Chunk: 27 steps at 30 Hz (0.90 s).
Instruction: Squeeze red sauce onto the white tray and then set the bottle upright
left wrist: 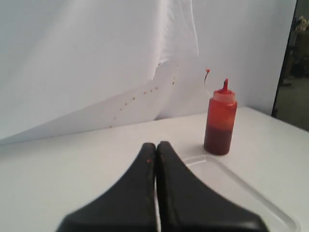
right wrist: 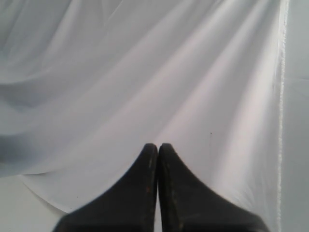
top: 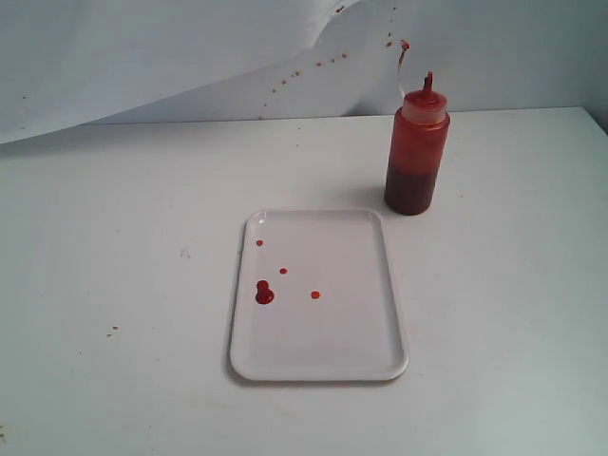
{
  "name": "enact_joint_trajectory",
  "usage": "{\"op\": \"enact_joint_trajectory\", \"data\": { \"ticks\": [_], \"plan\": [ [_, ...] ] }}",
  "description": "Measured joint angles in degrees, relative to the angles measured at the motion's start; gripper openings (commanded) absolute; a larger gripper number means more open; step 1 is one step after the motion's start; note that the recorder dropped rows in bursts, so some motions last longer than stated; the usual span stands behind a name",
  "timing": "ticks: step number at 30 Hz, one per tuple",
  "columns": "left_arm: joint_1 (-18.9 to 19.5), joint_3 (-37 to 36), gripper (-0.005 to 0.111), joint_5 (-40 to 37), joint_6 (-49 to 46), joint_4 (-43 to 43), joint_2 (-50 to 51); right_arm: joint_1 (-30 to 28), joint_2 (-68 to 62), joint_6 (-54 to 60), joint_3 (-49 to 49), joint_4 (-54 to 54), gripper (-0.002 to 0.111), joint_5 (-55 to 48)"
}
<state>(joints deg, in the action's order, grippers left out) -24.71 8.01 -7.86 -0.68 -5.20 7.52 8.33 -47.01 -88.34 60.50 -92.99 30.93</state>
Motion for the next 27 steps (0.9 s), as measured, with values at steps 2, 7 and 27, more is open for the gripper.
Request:
{"op": "enact_joint_trajectory", "data": {
  "ticks": [2,7,27],
  "plan": [
    [0.0,-2.1,0.0,-0.2,0.1,0.5,0.0,0.0,0.0,0.0,0.0,0.0,0.0,0.0],
    [0.8,-7.0,0.0,-0.7,0.1,2.1,-0.1,0.0,0.0,0.0,0.0,0.0,0.0,0.0],
    [23.4,-7.7,0.0,-8.8,0.1,2.8,-7.3,0.0,0.0,0.0,0.0,0.1,0.0,0.0]
  ]
}}
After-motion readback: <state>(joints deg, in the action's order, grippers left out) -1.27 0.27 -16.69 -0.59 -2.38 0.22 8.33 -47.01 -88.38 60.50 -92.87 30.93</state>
